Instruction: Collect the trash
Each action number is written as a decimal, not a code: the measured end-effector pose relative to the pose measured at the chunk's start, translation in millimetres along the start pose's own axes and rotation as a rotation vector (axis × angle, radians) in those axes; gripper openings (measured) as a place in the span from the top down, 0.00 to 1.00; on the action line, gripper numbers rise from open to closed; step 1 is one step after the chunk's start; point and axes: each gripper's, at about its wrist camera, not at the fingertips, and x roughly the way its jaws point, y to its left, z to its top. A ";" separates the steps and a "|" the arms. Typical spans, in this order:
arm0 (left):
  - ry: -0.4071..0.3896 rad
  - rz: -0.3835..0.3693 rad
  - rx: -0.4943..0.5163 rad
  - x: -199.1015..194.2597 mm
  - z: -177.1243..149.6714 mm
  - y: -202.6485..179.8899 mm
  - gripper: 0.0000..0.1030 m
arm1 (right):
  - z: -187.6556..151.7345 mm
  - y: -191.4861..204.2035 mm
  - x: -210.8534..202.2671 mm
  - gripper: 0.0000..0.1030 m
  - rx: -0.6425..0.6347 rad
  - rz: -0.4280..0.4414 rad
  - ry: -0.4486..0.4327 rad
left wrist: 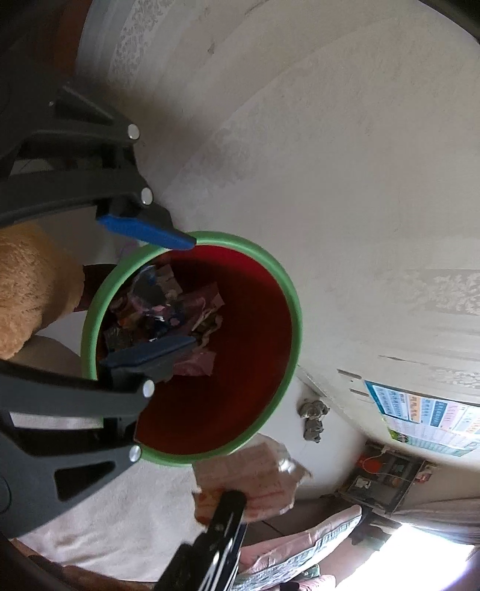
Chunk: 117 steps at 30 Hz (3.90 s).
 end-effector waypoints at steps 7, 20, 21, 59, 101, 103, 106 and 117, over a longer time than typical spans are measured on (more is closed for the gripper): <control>-0.012 -0.041 -0.039 -14.3 0.2 2.1 0.45 | -1.3 2.3 9.0 0.54 0.000 -0.001 0.001; 0.006 -0.069 0.001 -17.1 -11.4 -21.6 0.31 | -46.1 -40.7 -24.2 0.37 0.112 -0.034 0.003; 0.007 -0.071 0.005 -18.2 -12.5 -24.3 0.31 | -50.7 -45.0 -27.4 0.36 0.123 -0.038 0.003; -0.464 -0.232 0.243 -205.8 -20.3 -231.6 0.05 | -203.1 -159.7 -265.6 0.07 0.356 -0.535 -0.637; -0.429 -0.233 0.228 -197.8 -19.9 -222.5 0.05 | -213.1 -159.2 -250.4 0.07 0.350 -0.525 -0.582; -0.429 -0.232 0.229 -197.6 -20.1 -222.2 0.05 | -212.1 -159.5 -250.5 0.07 0.350 -0.522 -0.582; -0.426 -0.231 0.226 -197.2 -20.6 -221.8 0.05 | -214.9 -159.5 -248.6 0.07 0.347 -0.520 -0.576; -0.410 -0.216 0.220 -194.8 -20.9 -219.3 0.05 | -221.8 -173.9 -239.3 0.07 0.368 -0.510 -0.508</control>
